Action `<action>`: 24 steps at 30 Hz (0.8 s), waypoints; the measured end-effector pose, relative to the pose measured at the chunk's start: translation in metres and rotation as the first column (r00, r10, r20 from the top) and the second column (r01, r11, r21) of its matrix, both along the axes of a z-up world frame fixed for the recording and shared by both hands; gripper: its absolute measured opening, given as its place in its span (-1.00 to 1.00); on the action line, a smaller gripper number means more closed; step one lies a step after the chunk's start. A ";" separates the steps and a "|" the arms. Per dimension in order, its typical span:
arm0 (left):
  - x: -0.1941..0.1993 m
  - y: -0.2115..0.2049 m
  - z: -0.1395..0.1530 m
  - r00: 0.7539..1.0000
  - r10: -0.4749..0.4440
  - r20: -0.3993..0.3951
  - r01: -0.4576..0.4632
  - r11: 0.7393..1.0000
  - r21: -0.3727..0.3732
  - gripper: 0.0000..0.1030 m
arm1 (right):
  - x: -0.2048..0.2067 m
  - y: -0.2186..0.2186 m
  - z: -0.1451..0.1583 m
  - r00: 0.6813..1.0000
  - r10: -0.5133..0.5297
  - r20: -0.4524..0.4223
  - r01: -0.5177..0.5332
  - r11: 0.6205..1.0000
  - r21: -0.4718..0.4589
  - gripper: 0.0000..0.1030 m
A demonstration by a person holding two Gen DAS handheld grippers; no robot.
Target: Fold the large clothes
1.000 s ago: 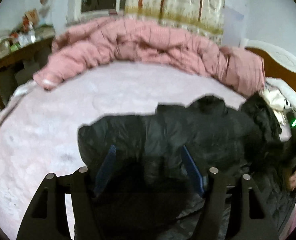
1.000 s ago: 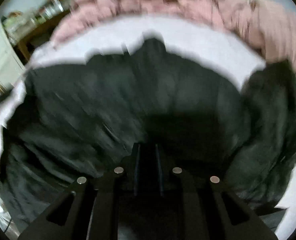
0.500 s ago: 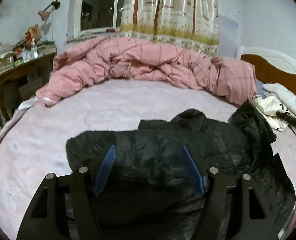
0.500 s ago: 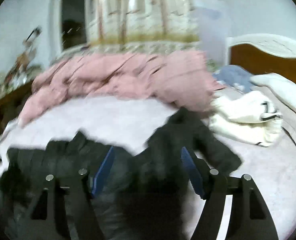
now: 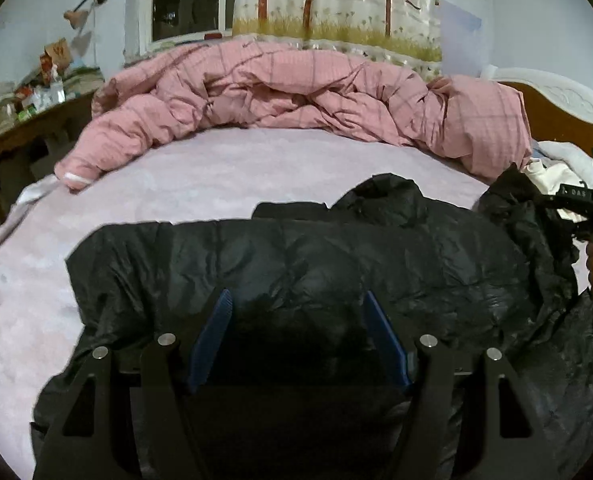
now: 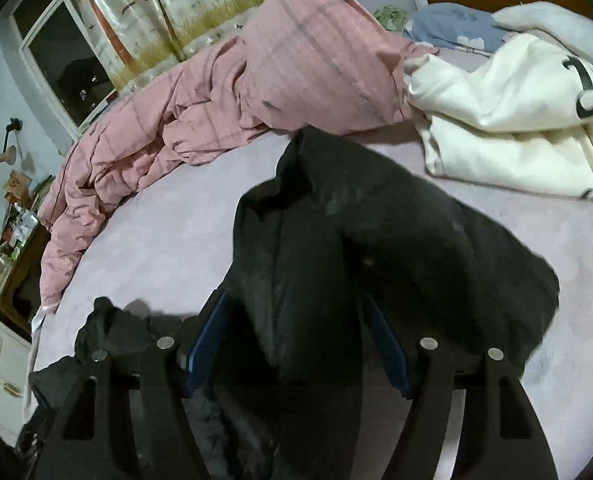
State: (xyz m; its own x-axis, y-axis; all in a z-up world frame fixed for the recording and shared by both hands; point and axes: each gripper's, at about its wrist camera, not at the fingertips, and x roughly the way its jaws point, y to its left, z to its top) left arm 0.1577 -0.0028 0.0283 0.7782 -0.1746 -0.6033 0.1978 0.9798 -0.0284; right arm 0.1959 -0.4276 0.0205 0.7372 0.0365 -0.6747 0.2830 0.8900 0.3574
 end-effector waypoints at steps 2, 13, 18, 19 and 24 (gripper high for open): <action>-0.003 -0.001 0.002 1.000 -0.002 0.004 0.002 1.000 0.011 0.30 | -0.002 -0.001 0.005 0.999 0.013 0.039 -0.012 0.999 -0.031 -0.71; -0.007 -0.005 0.004 0.999 0.015 0.053 -0.020 0.995 0.101 0.30 | -0.076 0.074 0.045 0.875 0.427 0.230 -0.403 0.904 -0.143 -0.96; -0.011 -0.010 0.007 0.999 -0.007 0.044 0.003 0.994 0.107 0.30 | -0.095 0.123 0.023 0.793 0.604 0.082 -0.593 0.795 -0.127 -0.95; -0.012 -0.012 0.007 0.999 -0.010 0.043 0.005 0.994 0.109 0.30 | -0.091 0.134 0.009 0.787 0.617 0.001 -0.612 0.782 -0.119 -0.95; -0.020 -0.014 0.014 0.998 -0.019 0.067 0.011 0.992 0.126 0.30 | -0.086 0.133 -0.008 0.806 0.585 -0.089 -0.591 0.803 -0.074 -0.60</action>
State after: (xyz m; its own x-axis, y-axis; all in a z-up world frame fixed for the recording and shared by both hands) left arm 0.1379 -0.0164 0.0423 0.8158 -0.1130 -0.5672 0.2097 0.9718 0.1080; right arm 0.1095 -0.2941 0.0121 0.5539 0.3849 -0.7383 -0.2882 0.9206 0.2637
